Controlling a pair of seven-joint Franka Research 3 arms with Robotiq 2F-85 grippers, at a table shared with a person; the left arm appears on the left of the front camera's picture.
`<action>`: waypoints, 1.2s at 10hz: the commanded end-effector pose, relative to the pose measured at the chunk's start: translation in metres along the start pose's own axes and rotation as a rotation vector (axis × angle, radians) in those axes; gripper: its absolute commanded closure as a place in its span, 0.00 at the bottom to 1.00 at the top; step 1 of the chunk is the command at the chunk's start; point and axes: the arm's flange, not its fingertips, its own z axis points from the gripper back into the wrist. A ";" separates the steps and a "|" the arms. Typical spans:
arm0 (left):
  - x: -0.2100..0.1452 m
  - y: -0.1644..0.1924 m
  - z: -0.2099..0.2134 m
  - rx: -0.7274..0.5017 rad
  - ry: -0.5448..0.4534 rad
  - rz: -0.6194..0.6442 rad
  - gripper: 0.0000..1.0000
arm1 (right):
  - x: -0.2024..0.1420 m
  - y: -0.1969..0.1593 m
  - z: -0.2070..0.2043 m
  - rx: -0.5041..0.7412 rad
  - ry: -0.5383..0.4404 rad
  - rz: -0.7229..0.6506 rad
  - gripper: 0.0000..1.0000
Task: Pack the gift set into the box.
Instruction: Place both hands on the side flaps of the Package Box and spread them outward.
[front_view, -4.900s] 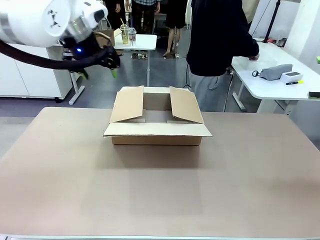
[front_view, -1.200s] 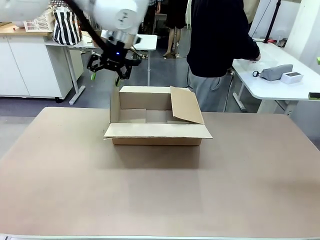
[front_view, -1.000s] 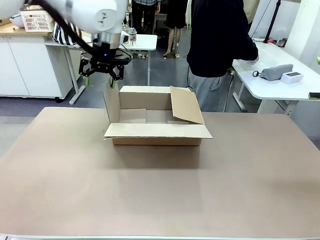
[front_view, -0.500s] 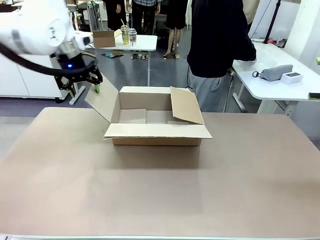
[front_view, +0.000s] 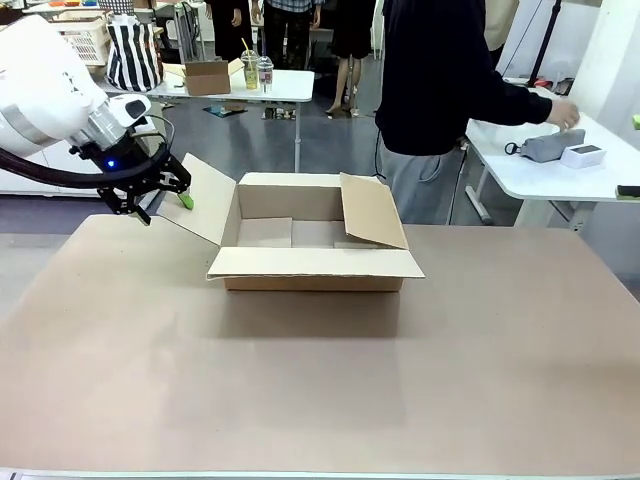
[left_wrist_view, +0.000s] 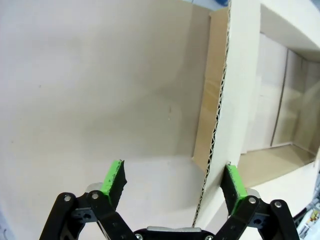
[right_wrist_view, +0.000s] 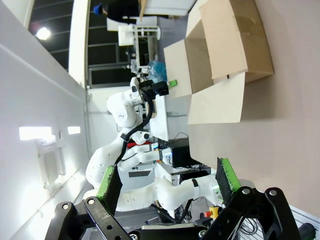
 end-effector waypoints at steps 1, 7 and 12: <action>0.003 -0.006 0.009 0.047 -0.041 0.015 0.00 | -0.001 0.000 0.003 -0.007 0.010 0.022 0.00; 0.003 -0.006 0.009 0.047 -0.041 0.015 0.00 | 0.005 0.004 -0.020 -0.155 -0.005 -0.076 0.00; 0.003 -0.006 0.009 0.047 -0.041 0.015 0.00 | 0.024 0.083 -0.205 -0.635 0.150 0.271 0.00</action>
